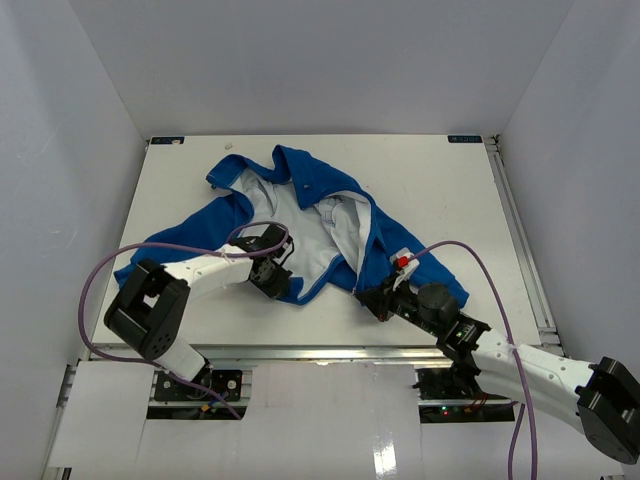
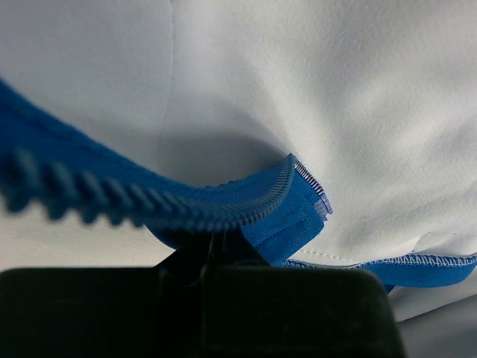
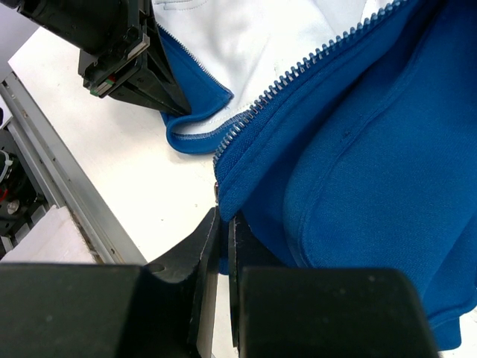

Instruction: Zip up the jacket

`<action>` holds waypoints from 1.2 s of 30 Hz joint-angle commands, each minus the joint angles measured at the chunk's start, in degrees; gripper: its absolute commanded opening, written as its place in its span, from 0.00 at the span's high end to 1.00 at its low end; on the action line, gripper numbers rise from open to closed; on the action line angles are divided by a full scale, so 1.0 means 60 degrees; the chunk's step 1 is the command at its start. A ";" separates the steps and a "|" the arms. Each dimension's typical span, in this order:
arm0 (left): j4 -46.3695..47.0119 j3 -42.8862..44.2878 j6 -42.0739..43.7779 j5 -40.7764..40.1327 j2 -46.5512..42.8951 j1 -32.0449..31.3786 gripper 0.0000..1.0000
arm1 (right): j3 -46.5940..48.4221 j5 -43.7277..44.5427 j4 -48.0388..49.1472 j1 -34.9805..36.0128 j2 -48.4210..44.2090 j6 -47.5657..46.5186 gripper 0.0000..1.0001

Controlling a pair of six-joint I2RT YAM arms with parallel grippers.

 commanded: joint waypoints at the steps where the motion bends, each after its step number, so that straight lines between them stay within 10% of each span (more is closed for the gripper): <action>1: -0.0423 -0.0470 -0.0133 -0.0594 -0.0688 0.0058 1.00 | 0.0122 0.0131 0.0165 0.0039 -0.0075 -0.0114 0.92; 7: -0.0997 -0.0921 -0.0358 -0.1561 -0.2657 0.0058 0.98 | 0.0126 0.0142 0.0220 0.0050 -0.0006 -0.0111 0.92; 14: -0.0674 0.0182 0.0786 -0.0052 -0.2297 -0.0023 0.58 | 0.0156 0.0093 0.0360 0.0039 0.0169 -0.0047 0.92; 36: -0.0048 0.0333 0.0330 0.0236 0.0467 -0.0815 0.53 | 0.0185 0.0266 0.0137 0.0054 0.0006 -0.0173 0.92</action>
